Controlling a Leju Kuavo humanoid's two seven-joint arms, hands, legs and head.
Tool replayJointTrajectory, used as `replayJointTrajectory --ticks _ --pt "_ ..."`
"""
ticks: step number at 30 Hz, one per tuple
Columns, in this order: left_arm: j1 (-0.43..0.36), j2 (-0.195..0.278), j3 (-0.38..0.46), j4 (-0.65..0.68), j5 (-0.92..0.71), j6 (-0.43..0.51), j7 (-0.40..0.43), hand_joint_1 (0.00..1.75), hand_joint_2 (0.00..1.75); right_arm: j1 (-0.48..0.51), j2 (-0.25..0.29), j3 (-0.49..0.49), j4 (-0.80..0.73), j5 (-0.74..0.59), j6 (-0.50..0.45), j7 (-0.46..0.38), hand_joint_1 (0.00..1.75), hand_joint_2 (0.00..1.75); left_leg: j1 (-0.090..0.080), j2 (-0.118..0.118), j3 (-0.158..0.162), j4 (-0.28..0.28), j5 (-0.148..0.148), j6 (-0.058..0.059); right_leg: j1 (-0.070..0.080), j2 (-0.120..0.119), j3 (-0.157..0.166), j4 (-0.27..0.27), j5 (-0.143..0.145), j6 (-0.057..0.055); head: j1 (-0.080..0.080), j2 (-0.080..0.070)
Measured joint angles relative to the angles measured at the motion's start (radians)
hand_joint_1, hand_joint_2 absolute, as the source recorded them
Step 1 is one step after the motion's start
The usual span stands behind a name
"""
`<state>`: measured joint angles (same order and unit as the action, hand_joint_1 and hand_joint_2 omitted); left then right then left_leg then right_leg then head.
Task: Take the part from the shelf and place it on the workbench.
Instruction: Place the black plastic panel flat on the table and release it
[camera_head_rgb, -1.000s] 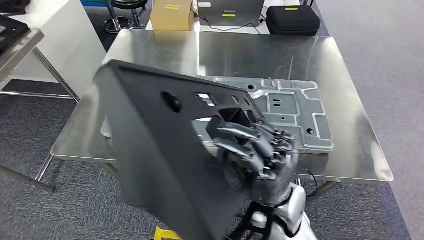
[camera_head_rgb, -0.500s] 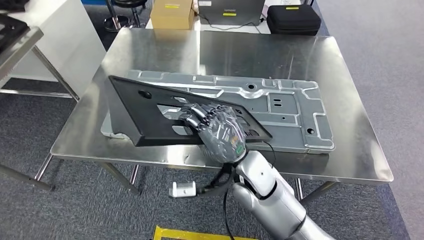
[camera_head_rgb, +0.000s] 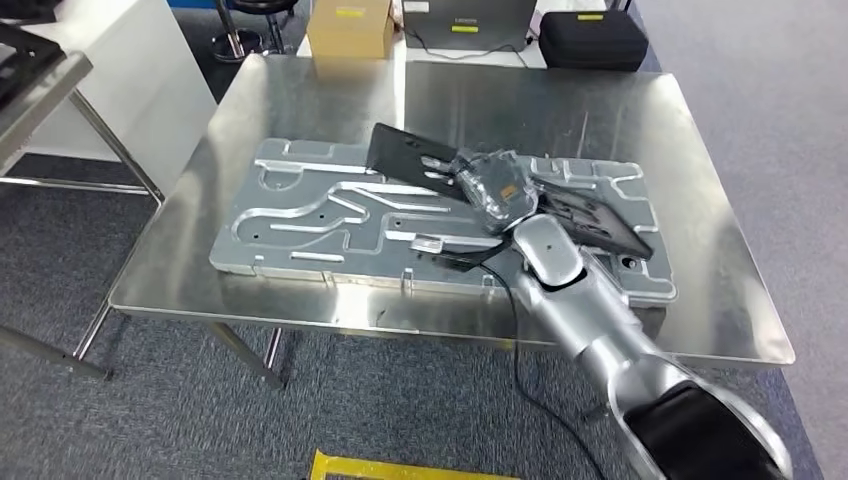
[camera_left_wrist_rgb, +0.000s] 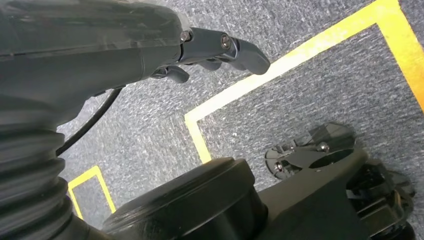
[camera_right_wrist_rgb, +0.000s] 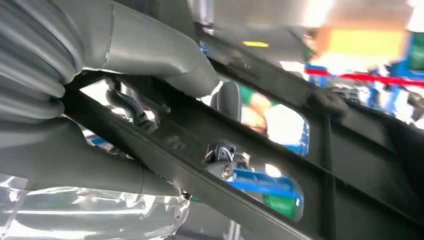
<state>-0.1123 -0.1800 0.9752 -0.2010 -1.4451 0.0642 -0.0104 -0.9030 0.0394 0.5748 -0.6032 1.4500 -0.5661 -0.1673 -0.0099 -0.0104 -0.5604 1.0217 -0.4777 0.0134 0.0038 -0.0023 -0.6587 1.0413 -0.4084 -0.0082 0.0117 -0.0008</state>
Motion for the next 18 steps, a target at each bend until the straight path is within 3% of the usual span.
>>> replayJointTrajectory --ticks 2,4,7,8,9,10,11,13,15,18 --pt "0.000 0.000 0.000 0.000 0.001 0.000 0.000 0.00 1.75 -0.009 -0.004 -0.009 0.028 0.001 0.005 0.001 1.75 1.75 0.000 0.000 0.002 -0.002 -0.003 -0.006 -0.004 -0.001 0.003 -0.006 0.000 -0.004 0.001 0.000" --pt "0.000 0.000 0.000 0.000 0.006 0.000 0.000 0.00 1.75 -0.018 -0.003 -0.013 0.055 -0.001 0.019 -0.002 1.75 1.75 0.000 0.001 -0.010 0.033 -0.029 -0.015 -0.011 0.000 0.011 -0.015 0.001 -0.011 -0.003 0.000" --pt "-0.008 0.002 0.001 0.000 0.018 0.002 -0.001 0.00 1.75 -0.035 0.000 -0.022 0.106 -0.018 0.047 -0.019 1.75 1.75 0.003 0.001 -0.085 0.202 -0.104 -0.029 -0.013 0.001 0.020 -0.018 -0.003 -0.018 -0.008 0.000" --pt "-0.012 0.003 0.002 0.000 0.022 0.002 -0.002 0.00 1.75 -0.037 0.000 -0.027 0.122 -0.030 0.056 -0.029 1.75 1.75 0.003 0.001 -0.106 0.248 -0.113 -0.032 -0.013 0.001 0.023 -0.017 -0.005 -0.019 -0.007 0.000" --pt "-0.014 0.004 0.002 0.000 0.026 0.003 -0.003 0.00 1.75 -0.037 0.001 -0.033 0.135 -0.042 0.062 -0.038 1.75 1.75 0.004 0.002 -0.113 0.259 -0.102 -0.034 -0.013 0.000 0.026 -0.016 -0.007 -0.018 -0.007 0.000" --pt "-0.014 0.004 0.003 0.000 0.028 0.003 -0.004 0.00 1.75 -0.038 0.003 -0.040 0.147 -0.055 0.068 -0.047 1.75 1.75 0.007 0.002 -0.105 0.237 -0.075 -0.036 -0.013 0.001 0.028 -0.015 -0.009 -0.017 -0.007 0.000" --pt "-0.012 0.004 0.003 0.000 0.029 0.003 -0.004 0.00 1.75 -0.040 0.005 -0.047 0.155 -0.065 0.072 -0.054 1.75 1.75 0.010 0.002 -0.083 0.182 -0.035 -0.038 -0.014 0.002 0.031 -0.013 -0.012 -0.014 -0.007 0.000" --pt "-0.007 0.004 0.003 0.000 0.029 0.003 -0.003 0.00 1.75 -0.049 0.008 -0.060 0.169 -0.076 0.076 -0.058 1.75 1.75 0.012 0.002 -0.037 0.070 0.017 -0.037 -0.013 0.004 0.030 -0.008 -0.015 -0.007 -0.008 0.000" --pt "-0.003 0.003 0.003 0.000 0.029 0.004 -0.003 0.00 1.75 -0.057 0.009 -0.069 0.181 -0.087 0.082 -0.062 1.75 1.75 0.010 0.002 -0.018 0.019 0.016 -0.026 -0.011 0.007 0.022 -0.005 -0.012 0.003 -0.008 0.000" --pt "-0.001 0.002 0.003 0.000 0.030 0.007 -0.012 0.00 1.75 -0.059 0.011 -0.089 0.194 -0.136 0.101 -0.095 1.75 1.75 0.011 0.000 -0.014 0.000 0.018 -0.003 -0.010 0.006 0.013 0.000 -0.013 0.019 -0.007 0.000"
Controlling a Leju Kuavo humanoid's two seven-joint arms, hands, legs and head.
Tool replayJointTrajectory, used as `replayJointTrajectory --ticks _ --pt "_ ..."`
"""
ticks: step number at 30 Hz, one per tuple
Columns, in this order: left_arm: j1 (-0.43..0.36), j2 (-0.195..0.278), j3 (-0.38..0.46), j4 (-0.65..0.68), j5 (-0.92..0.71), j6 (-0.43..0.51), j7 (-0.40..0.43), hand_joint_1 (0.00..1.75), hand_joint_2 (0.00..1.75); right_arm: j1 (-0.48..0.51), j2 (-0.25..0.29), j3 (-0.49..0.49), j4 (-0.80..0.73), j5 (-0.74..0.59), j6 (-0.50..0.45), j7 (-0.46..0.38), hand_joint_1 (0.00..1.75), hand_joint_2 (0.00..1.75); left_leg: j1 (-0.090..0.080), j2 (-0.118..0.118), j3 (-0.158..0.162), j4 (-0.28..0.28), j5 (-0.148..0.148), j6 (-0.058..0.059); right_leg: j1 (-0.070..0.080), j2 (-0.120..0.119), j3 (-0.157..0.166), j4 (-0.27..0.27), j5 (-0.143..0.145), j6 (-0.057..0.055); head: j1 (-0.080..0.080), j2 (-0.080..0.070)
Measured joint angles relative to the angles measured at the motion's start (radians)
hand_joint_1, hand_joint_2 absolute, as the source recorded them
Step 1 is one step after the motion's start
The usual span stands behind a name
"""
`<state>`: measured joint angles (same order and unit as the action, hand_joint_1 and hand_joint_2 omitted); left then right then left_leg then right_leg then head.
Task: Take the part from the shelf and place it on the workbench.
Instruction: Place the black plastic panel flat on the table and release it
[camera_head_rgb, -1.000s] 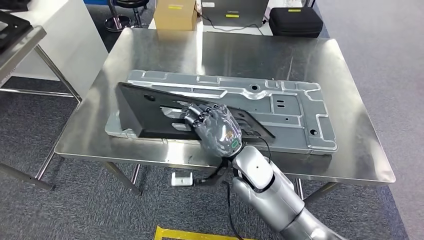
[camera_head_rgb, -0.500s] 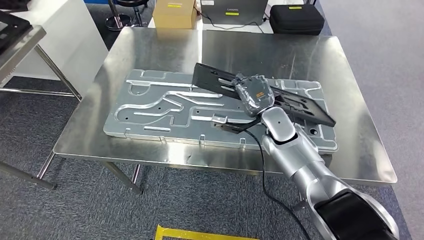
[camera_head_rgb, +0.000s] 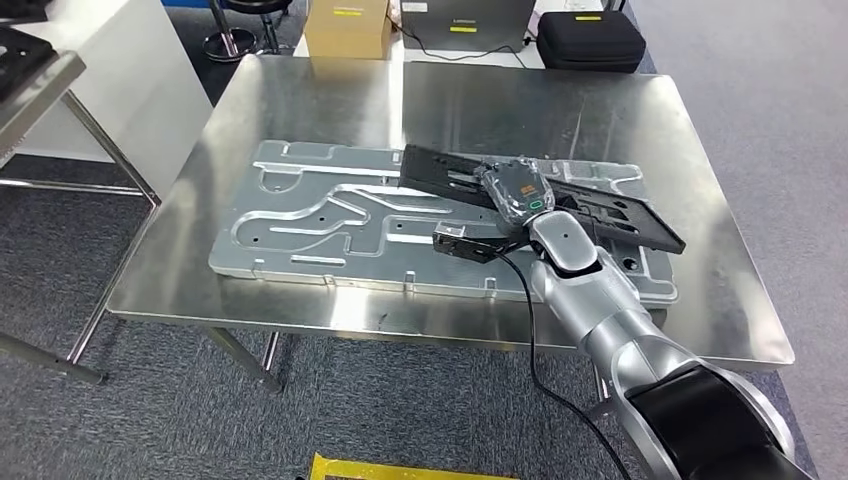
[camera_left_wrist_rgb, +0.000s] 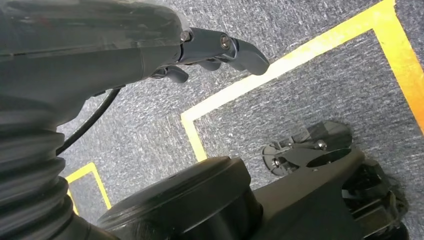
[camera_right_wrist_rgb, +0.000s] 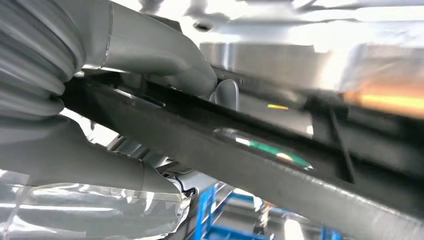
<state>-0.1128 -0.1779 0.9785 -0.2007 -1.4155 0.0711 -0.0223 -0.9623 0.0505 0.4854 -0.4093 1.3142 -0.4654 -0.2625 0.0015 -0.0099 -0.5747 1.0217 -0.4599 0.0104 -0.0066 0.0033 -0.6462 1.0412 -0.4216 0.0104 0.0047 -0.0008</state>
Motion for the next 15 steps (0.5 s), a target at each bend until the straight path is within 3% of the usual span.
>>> replayJointTrajectory --ticks 1,5,6,7,9,11,15 --pt "0.000 -0.001 0.000 0.000 0.000 0.003 -0.007 0.00 1.75 -0.001 0.001 -0.010 0.004 -0.023 0.005 -0.015 1.75 1.75 0.001 0.000 0.002 -0.004 0.003 0.007 0.000 0.000 -0.008 0.019 -0.013 0.005 0.001 0.000" --pt "0.004 -0.003 0.000 0.000 -0.001 0.010 -0.035 0.00 1.75 0.007 0.003 -0.062 0.015 -0.089 0.006 -0.061 0.00 0.00 0.000 0.002 0.005 -0.008 0.006 0.020 -0.004 -0.001 -0.111 0.233 -0.103 0.015 0.002 0.000" --pt "0.004 -0.003 0.000 0.000 -0.001 0.014 -0.036 0.00 1.75 0.014 0.003 -0.072 0.018 -0.097 0.005 -0.066 0.00 0.00 -0.001 0.001 0.005 -0.007 0.005 0.021 -0.005 -0.001 -0.125 0.257 -0.101 0.015 0.002 0.000" --pt "0.005 -0.004 0.000 0.000 0.002 0.020 -0.035 0.00 1.75 0.020 0.003 -0.080 0.020 -0.104 0.004 -0.070 0.00 0.00 -0.001 0.000 0.006 -0.006 0.004 0.022 -0.005 -0.001 -0.122 0.245 -0.082 0.013 0.002 0.000" --pt "0.007 -0.007 0.001 0.000 0.014 0.040 -0.032 0.00 0.87 0.031 0.003 -0.096 0.023 -0.121 0.003 -0.077 0.00 0.00 -0.003 -0.002 0.010 -0.004 0.000 0.020 -0.004 -0.001 -0.074 0.137 -0.015 0.005 0.002 0.000" --pt "0.008 -0.010 0.005 0.000 0.024 0.057 -0.024 0.00 0.00 0.035 0.003 -0.110 0.023 -0.142 0.005 -0.093 0.00 0.00 -0.005 -0.002 0.010 -0.002 -0.005 0.017 0.001 -0.002 -0.026 0.035 0.023 -0.004 0.002 0.000" --pt "0.013 -0.018 0.011 0.000 0.030 0.098 0.005 0.00 0.00 0.069 0.003 -0.164 0.021 -0.243 0.014 -0.165 0.00 0.00 -0.008 -0.001 0.010 -0.005 -0.010 0.000 0.007 -0.001 -0.005 -0.012 0.015 -0.013 0.001 0.000"
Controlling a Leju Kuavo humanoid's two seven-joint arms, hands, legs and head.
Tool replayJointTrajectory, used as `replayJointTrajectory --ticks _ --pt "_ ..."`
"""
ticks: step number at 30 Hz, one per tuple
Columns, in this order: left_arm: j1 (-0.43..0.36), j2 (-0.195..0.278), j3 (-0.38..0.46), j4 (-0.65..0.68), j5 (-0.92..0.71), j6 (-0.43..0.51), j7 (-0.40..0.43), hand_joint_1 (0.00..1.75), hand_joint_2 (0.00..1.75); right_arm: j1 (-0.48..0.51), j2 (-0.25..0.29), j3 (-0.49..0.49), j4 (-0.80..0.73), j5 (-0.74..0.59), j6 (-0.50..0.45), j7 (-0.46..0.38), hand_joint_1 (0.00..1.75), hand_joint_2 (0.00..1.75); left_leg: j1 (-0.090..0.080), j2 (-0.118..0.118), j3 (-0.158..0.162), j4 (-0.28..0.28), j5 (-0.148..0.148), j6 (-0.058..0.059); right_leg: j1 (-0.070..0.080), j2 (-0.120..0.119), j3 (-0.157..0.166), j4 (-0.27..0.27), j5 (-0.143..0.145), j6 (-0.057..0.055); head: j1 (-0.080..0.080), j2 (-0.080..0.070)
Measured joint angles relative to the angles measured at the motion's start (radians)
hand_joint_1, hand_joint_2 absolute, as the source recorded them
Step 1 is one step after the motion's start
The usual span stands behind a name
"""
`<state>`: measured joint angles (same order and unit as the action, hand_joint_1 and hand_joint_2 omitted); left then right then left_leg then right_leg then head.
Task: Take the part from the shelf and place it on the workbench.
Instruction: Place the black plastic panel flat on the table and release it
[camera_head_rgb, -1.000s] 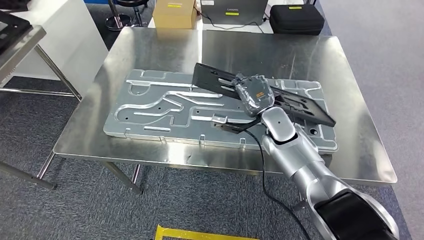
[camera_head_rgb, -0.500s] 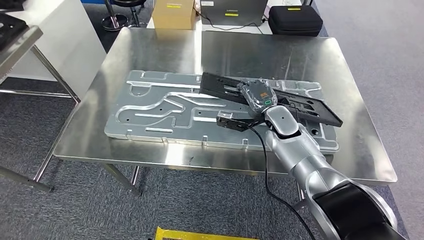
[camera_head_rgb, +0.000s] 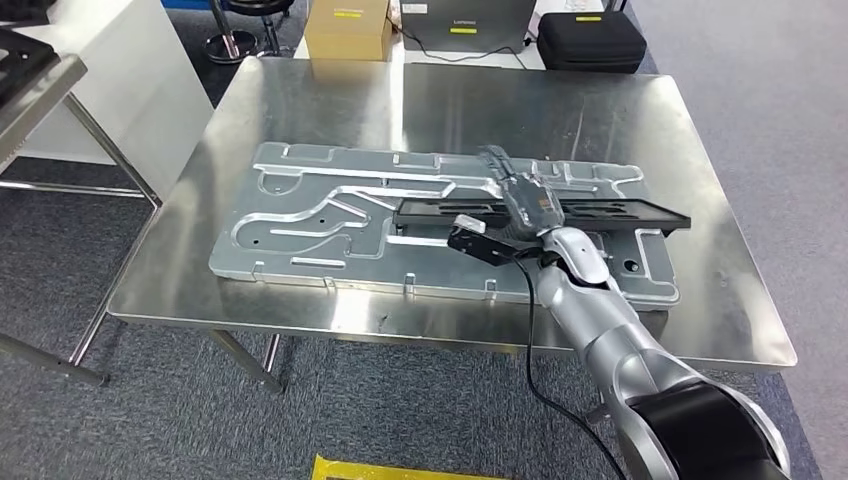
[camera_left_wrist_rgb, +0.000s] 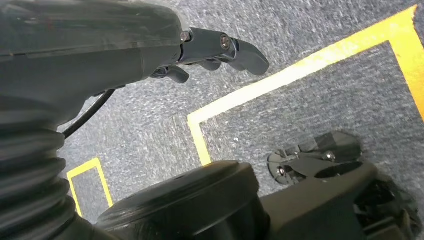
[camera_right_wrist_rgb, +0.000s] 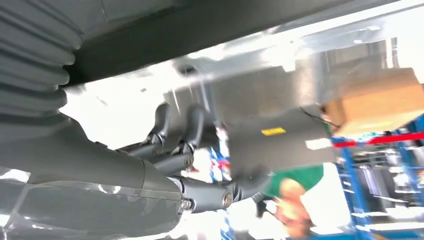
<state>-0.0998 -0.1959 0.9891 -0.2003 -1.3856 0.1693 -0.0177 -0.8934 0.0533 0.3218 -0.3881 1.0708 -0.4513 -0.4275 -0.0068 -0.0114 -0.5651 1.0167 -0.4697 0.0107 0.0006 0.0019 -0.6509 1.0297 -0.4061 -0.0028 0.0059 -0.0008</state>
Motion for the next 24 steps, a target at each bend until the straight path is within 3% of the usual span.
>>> replayJointTrajectory --ticks 2,3,6,7,8,9,10,12,13,17,19,21,23,24 --pt "0.003 -0.003 0.000 0.000 0.000 0.013 -0.002 0.00 0.00 0.027 -0.001 -0.033 -0.005 -0.049 0.005 -0.032 0.00 0.00 0.000 0.001 -0.004 0.017 -0.017 -0.010 -0.006 -0.001 0.008 -0.010 0.001 -0.008 -0.001 0.000" --pt "0.004 -0.005 0.000 0.000 0.000 0.016 -0.004 0.00 0.00 0.037 -0.002 -0.048 -0.009 -0.066 0.007 -0.044 0.00 0.00 0.001 0.002 -0.018 0.052 -0.038 -0.014 -0.010 -0.002 0.012 -0.015 0.002 -0.012 -0.002 0.000" --pt "0.007 -0.007 0.001 0.000 0.000 0.019 -0.005 0.00 0.00 0.058 -0.003 -0.080 -0.014 -0.084 0.012 -0.061 0.00 0.00 0.009 0.004 -0.108 0.235 -0.117 -0.027 -0.011 -0.001 0.017 -0.016 0.000 -0.019 -0.005 0.000" --pt "0.007 -0.008 0.001 0.000 0.000 0.019 -0.005 0.00 0.00 0.064 -0.004 -0.086 -0.014 -0.085 0.014 -0.062 0.00 0.00 0.013 0.004 -0.129 0.270 -0.120 -0.030 -0.011 0.000 0.018 -0.015 -0.001 -0.019 -0.005 0.000" --pt "0.008 -0.008 0.001 0.000 0.000 0.019 -0.005 0.00 0.00 0.068 -0.004 -0.092 -0.014 -0.085 0.017 -0.063 0.00 0.00 0.016 0.005 -0.134 0.269 -0.104 -0.033 -0.011 0.002 0.018 -0.014 -0.002 -0.018 -0.005 0.000" --pt "0.008 -0.008 0.001 0.000 0.000 0.019 -0.005 0.00 0.00 0.070 -0.004 -0.097 -0.015 -0.085 0.018 -0.064 0.00 0.00 0.019 0.005 -0.120 0.230 -0.072 -0.036 -0.012 0.003 0.019 -0.011 -0.004 -0.016 -0.005 0.000" --pt "0.008 -0.008 0.001 0.000 0.000 0.019 -0.005 0.00 0.00 0.071 -0.004 -0.101 -0.016 -0.085 0.019 -0.064 0.00 0.00 0.022 0.006 -0.092 0.165 -0.033 -0.037 -0.013 0.004 0.019 -0.008 -0.006 -0.012 -0.005 0.000" --pt "0.007 -0.008 0.002 0.000 0.000 0.019 -0.006 0.00 0.00 0.071 -0.006 -0.109 -0.020 -0.085 0.020 -0.064 0.00 0.00 0.024 0.006 -0.040 0.050 0.011 -0.034 -0.011 0.008 0.017 0.000 -0.010 -0.003 -0.004 0.000" --pt "0.007 -0.008 0.002 0.000 0.000 0.020 -0.006 0.00 0.00 0.071 -0.007 -0.113 -0.021 -0.085 0.020 -0.063 0.00 0.00 0.023 0.006 -0.029 0.023 0.016 -0.029 -0.010 0.009 0.016 0.002 -0.010 0.003 -0.004 0.000" --pt "0.007 -0.009 0.003 0.000 0.000 0.020 -0.007 0.00 0.00 0.072 -0.012 -0.123 -0.024 -0.086 0.020 -0.063 0.00 0.00 0.021 0.008 -0.024 0.006 0.024 -0.001 -0.012 0.011 0.009 0.010 -0.015 0.025 -0.004 0.000" --pt "0.006 -0.010 0.003 0.000 0.000 0.023 -0.013 0.00 0.00 0.072 -0.014 -0.128 -0.025 -0.099 0.031 -0.066 0.00 0.00 0.022 0.012 -0.022 -0.001 0.031 0.011 -0.014 0.008 -0.023 0.086 -0.064 0.032 -0.003 0.000" --pt "0.007 -0.010 0.003 0.000 0.001 0.028 -0.026 0.00 0.00 0.076 -0.017 -0.142 -0.026 -0.156 0.072 -0.085 0.00 0.00 0.020 0.013 -0.024 -0.001 0.032 0.015 -0.015 0.006 -0.079 0.212 -0.126 0.036 -0.003 0.000" --pt "0.008 -0.010 0.004 0.000 0.002 0.035 -0.040 0.00 0.00 0.084 -0.022 -0.173 -0.028 -0.258 0.155 -0.118 0.00 0.00 0.019 0.012 -0.024 0.000 0.033 0.016 -0.016 0.005 -0.102 0.271 -0.136 0.038 -0.003 0.000" --pt "0.009 -0.010 0.004 0.000 0.002 0.038 -0.046 0.00 0.00 0.086 -0.027 -0.194 -0.031 -0.314 0.204 -0.134 0.00 0.00 0.019 0.011 -0.024 0.001 0.032 0.015 -0.016 0.004 -0.087 0.245 -0.116 0.037 -0.003 0.000"
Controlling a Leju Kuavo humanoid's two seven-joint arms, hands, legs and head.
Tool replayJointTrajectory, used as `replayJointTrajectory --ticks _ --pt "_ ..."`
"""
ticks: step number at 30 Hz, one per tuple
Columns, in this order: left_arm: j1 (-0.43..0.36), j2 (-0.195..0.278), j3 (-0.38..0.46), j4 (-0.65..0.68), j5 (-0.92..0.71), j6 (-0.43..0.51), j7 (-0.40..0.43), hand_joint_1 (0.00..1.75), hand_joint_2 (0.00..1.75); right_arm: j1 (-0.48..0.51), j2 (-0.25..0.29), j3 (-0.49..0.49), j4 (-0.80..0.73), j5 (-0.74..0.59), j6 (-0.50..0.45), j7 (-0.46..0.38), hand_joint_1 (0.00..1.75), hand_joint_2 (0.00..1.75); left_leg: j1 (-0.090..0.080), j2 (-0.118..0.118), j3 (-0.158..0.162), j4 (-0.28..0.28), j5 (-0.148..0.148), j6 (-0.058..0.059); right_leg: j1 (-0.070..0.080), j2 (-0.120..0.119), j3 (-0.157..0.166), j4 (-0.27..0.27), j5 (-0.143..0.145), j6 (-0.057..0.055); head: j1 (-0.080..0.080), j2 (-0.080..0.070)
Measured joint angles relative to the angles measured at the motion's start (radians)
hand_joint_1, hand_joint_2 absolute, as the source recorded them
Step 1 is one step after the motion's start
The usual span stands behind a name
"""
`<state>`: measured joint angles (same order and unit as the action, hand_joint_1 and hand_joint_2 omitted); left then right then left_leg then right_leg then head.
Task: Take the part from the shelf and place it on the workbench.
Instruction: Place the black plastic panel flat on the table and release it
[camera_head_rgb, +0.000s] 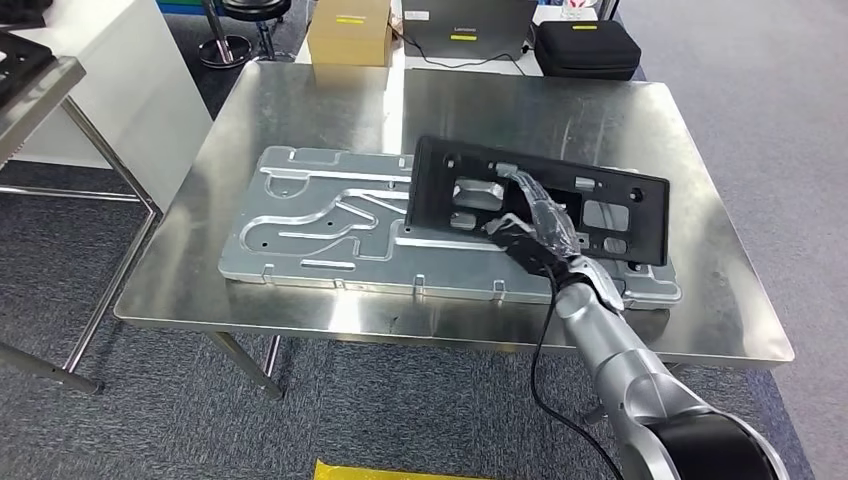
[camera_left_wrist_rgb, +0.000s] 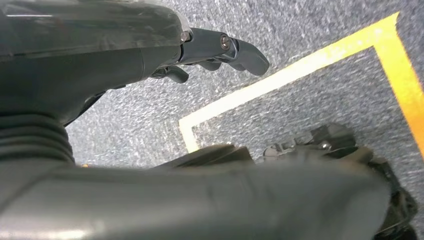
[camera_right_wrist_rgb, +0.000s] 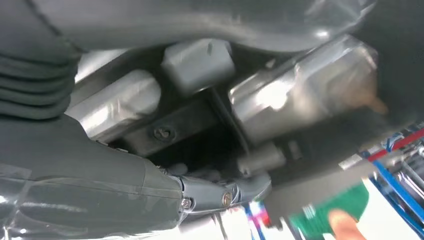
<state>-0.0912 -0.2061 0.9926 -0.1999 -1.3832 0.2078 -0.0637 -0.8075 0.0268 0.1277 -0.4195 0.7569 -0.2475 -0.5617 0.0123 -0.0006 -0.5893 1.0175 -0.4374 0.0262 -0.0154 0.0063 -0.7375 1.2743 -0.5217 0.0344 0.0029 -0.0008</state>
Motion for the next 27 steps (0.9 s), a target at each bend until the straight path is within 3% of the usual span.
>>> replayJointTrajectory --ticks 2,4,7,9,12,14,15,17,19,22,24,25,27 --pt "0.000 0.000 0.000 0.000 0.000 0.007 -0.013 0.00 0.00 -0.001 -0.015 -0.050 -0.011 -0.101 0.092 -0.027 0.00 0.00 -0.001 -0.004 0.000 0.003 -0.001 -0.002 0.000 -0.001 0.069 -0.127 0.057 -0.005 0.000 0.000" --pt "0.000 -0.001 0.000 0.000 -0.002 0.014 -0.028 0.00 0.00 -0.006 -0.035 -0.110 -0.022 -0.184 0.163 -0.041 0.00 0.00 -0.005 -0.007 -0.003 0.007 -0.003 -0.010 0.004 -0.001 0.119 -0.227 0.084 -0.013 -0.001 0.000" --pt "0.002 -0.002 0.000 0.000 -0.003 0.025 -0.048 0.00 0.00 -0.007 -0.071 -0.182 -0.029 -0.277 0.251 -0.039 0.00 0.00 -0.009 -0.009 -0.006 0.006 -0.004 -0.025 0.006 -0.001 0.124 -0.246 0.086 -0.026 -0.001 0.000" --pt "0.002 -0.003 0.000 0.000 -0.003 0.031 -0.062 0.00 0.00 -0.008 -0.097 -0.221 -0.030 -0.331 0.311 -0.031 0.00 0.00 -0.008 -0.008 -0.019 0.038 -0.030 -0.034 0.001 -0.002 0.126 -0.252 0.089 -0.037 -0.003 0.000" --pt "0.002 -0.004 0.000 0.000 -0.003 0.037 -0.080 0.00 0.00 -0.009 -0.138 -0.273 -0.028 -0.363 0.364 0.004 0.00 0.00 -0.004 -0.006 -0.095 0.211 -0.118 -0.043 0.001 -0.005 0.127 -0.254 0.089 -0.047 -0.005 0.000" --pt "0.002 -0.004 0.000 0.000 -0.006 0.033 -0.085 0.00 0.00 -0.016 -0.167 -0.287 -0.022 -0.331 0.383 0.057 0.00 0.00 -0.003 -0.005 -0.130 0.283 -0.130 -0.046 0.002 -0.005 0.127 -0.252 0.088 -0.048 -0.005 0.000" --pt "0.001 -0.003 0.000 0.000 -0.008 0.028 -0.086 0.00 0.00 -0.024 -0.181 -0.284 -0.018 -0.296 0.393 0.092 0.00 0.00 -0.002 -0.005 -0.124 0.266 -0.108 -0.045 0.003 -0.004 0.128 -0.251 0.087 -0.048 -0.005 0.000" --pt "-0.003 -0.002 0.000 0.000 -0.010 0.019 -0.086 0.00 0.00 -0.048 -0.208 -0.263 -0.009 -0.215 0.412 0.156 0.00 0.00 -0.002 -0.005 -0.073 0.148 -0.038 -0.037 0.002 -0.001 0.129 -0.248 0.085 -0.045 -0.005 0.000" --pt "-0.007 -0.001 0.000 0.000 -0.010 0.017 -0.088 0.00 0.00 -0.075 -0.233 -0.232 0.001 -0.166 0.436 0.191 0.00 0.00 -0.006 -0.005 -0.026 0.043 -0.001 -0.027 0.006 0.000 0.126 -0.245 0.083 -0.038 -0.005 0.000" --pt "-0.007 0.000 0.000 0.000 -0.003 0.021 -0.095 0.00 0.00 -0.097 -0.255 -0.210 0.013 -0.169 0.436 0.181 0.00 0.00 -0.010 -0.006 -0.014 0.009 0.000 -0.016 0.007 -0.001 0.122 -0.247 0.086 -0.021 -0.004 0.000" --pt "-0.005 -0.003 0.000 0.000 0.007 0.029 -0.099 0.00 0.00 -0.091 -0.257 -0.208 0.007 -0.205 0.373 0.115 0.00 0.00 -0.007 -0.007 -0.008 -0.004 0.007 -0.004 0.004 -0.002 0.116 -0.230 0.072 -0.011 -0.003 0.000" --pt "-0.006 -0.006 0.000 0.000 0.013 0.031 -0.095 0.00 0.00 -0.081 -0.254 -0.209 -0.002 -0.227 0.328 0.067 0.00 0.00 -0.005 -0.007 -0.005 -0.010 0.011 0.001 0.003 -0.002 0.103 -0.197 0.051 -0.006 -0.003 0.000" --pt "-0.005 -0.012 0.002 0.000 0.028 0.024 -0.075 0.00 0.00 -0.025 -0.232 -0.213 -0.054 -0.273 0.226 -0.041 0.00 0.00 -0.004 -0.007 -0.003 -0.013 0.014 0.006 0.000 -0.003 0.050 -0.080 -0.009 0.000 -0.002 0.000"
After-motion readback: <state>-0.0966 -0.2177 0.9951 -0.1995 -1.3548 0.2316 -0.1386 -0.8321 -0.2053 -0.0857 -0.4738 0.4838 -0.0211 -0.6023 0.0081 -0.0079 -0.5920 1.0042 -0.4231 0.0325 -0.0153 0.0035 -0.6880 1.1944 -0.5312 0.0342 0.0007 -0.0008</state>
